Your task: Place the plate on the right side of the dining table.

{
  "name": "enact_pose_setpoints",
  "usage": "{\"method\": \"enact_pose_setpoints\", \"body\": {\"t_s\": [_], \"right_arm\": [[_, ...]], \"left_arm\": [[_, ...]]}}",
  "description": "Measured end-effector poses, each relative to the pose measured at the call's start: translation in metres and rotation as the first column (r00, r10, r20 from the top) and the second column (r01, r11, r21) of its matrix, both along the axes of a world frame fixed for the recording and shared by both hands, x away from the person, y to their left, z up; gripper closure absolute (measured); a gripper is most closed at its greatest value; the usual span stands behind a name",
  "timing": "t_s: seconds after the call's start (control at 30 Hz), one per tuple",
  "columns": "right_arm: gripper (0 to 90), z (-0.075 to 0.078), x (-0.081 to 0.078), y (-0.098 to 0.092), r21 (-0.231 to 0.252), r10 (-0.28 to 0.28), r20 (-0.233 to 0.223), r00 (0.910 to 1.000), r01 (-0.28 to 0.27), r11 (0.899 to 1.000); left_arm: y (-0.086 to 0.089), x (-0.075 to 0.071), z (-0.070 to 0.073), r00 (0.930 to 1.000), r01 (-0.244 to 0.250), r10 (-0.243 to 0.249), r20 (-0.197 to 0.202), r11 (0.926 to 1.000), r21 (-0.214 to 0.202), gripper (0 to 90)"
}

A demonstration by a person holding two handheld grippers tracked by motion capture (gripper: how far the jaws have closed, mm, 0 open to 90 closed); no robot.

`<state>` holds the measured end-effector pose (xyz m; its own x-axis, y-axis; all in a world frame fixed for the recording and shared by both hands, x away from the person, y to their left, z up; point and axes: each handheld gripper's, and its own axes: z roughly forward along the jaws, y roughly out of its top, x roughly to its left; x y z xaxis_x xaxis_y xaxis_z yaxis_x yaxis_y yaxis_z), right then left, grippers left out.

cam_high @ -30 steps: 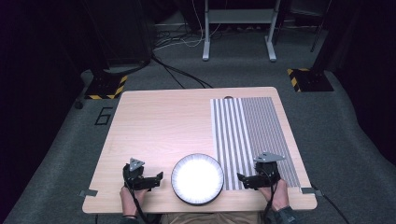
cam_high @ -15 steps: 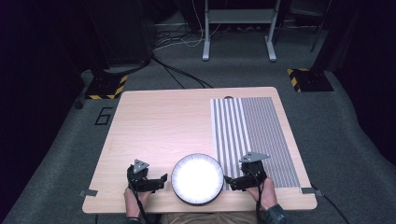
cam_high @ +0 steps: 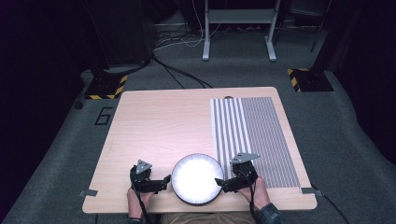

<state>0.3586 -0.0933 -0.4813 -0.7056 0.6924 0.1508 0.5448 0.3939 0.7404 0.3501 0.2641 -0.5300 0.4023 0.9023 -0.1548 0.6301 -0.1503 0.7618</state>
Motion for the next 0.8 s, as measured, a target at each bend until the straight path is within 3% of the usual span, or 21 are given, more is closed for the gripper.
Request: {"method": "enact_pose_setpoints", "body": {"t_s": [0.23,0.57,0.8], "right_arm": [[5.1,-0.001,0.002,0.008,0.035,0.045,-0.025,0.9987,-0.044,0.998],[6.8,0.001,-0.001,0.024,0.038,0.088,-0.025,0.9958,-0.087,0.995],[5.8,0.000,0.000,0.026,0.048,0.085,-0.026,0.9961,-0.083,0.995]], "left_arm": [[-0.004,-0.001,0.000,0.9999,0.016,-0.016,-0.001,0.9999,-0.001,0.2],[-0.004,-0.001,0.000,0.9999,0.011,-0.011,-0.005,0.9999,-0.009,0.2],[-0.004,-0.001,0.000,1.0000,0.009,-0.010,-0.002,0.9999,-0.008,0.2]]}}
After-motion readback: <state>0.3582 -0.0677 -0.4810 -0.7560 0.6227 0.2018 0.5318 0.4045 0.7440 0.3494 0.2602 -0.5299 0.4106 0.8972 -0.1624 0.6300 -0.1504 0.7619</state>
